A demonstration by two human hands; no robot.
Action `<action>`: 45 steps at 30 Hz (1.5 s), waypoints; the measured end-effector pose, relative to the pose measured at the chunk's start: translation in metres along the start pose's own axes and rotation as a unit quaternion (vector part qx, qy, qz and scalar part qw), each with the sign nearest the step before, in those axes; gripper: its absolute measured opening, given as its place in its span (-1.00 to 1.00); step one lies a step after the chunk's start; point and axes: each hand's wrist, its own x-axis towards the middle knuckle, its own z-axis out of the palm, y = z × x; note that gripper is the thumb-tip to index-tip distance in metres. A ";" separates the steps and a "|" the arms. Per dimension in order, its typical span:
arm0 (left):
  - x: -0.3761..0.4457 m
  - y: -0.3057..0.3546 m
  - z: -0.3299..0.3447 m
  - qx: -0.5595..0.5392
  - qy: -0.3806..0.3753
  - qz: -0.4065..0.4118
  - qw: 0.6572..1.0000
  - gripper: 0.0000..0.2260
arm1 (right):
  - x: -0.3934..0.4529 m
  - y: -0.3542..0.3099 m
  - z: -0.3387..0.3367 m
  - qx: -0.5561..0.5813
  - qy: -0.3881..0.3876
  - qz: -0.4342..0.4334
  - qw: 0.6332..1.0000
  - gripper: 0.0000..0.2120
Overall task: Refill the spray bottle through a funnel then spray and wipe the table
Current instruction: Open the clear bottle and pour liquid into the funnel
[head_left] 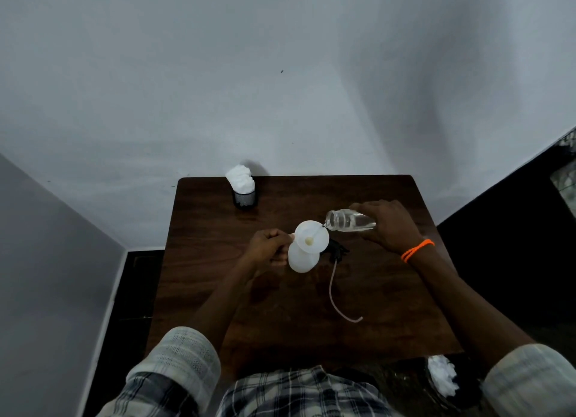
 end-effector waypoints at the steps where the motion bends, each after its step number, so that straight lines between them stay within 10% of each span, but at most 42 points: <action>1: 0.000 0.000 0.000 0.000 -0.001 0.000 1.000 -0.84 | 0.000 0.000 0.000 -0.004 -0.002 0.000 1.000 -0.41; 45: -0.003 0.000 0.002 -0.003 0.015 -0.011 1.000 -0.87 | 0.001 0.000 -0.002 -0.044 0.000 0.003 0.999 -0.43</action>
